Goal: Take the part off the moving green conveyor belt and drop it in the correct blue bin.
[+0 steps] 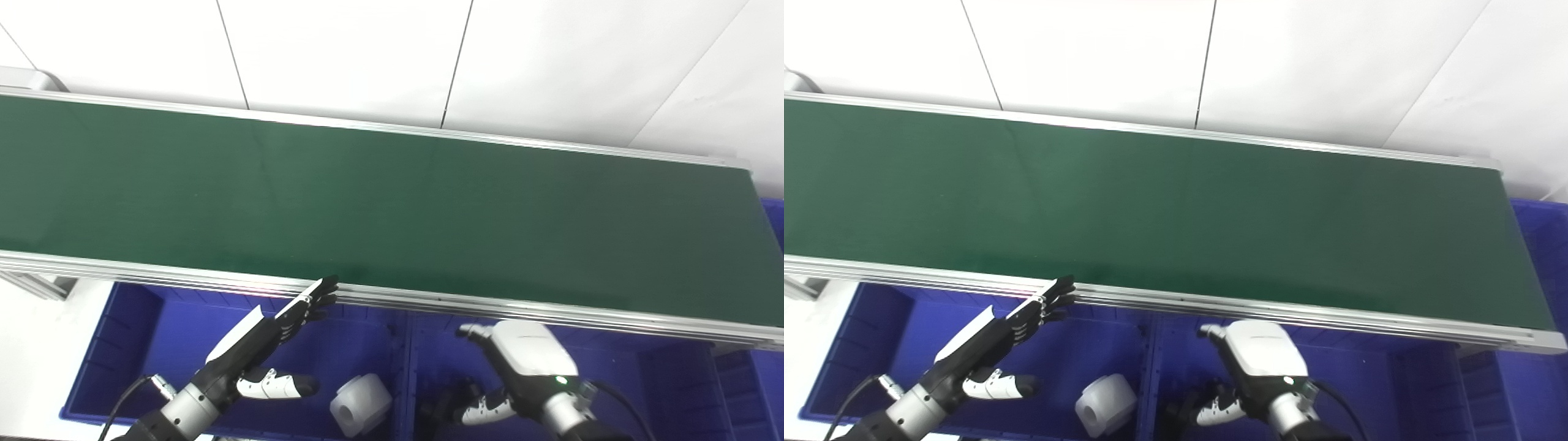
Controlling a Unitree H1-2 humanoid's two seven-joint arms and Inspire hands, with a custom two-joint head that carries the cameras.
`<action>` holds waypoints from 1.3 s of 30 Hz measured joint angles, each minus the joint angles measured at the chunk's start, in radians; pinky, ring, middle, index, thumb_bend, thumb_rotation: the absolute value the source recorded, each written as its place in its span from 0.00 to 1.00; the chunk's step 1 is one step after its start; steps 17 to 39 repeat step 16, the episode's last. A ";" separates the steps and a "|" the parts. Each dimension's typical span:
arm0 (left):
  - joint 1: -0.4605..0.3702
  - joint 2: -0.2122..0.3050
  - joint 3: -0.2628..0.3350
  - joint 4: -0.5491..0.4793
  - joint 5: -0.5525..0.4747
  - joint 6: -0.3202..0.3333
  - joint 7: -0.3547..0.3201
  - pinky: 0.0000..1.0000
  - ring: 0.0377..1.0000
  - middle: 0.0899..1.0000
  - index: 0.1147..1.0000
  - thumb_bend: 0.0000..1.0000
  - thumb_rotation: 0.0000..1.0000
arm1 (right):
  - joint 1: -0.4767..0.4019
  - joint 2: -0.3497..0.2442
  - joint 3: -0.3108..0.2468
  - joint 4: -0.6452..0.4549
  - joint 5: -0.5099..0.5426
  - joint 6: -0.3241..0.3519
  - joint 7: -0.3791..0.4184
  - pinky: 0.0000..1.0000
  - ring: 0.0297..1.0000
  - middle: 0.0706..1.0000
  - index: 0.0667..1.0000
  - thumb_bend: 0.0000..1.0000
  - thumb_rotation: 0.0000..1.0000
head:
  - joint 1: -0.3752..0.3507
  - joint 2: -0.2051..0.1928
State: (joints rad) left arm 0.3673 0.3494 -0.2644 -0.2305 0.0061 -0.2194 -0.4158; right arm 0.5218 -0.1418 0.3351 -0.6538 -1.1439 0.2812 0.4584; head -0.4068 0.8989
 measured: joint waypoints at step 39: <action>0.011 -0.038 -0.039 -0.033 0.047 0.045 0.005 0.91 0.98 1.00 1.00 0.79 0.71 | 0.245 0.104 -0.062 0.090 0.590 -0.232 -0.446 0.78 0.86 0.89 0.91 0.65 0.50 | 0.186 0.003</action>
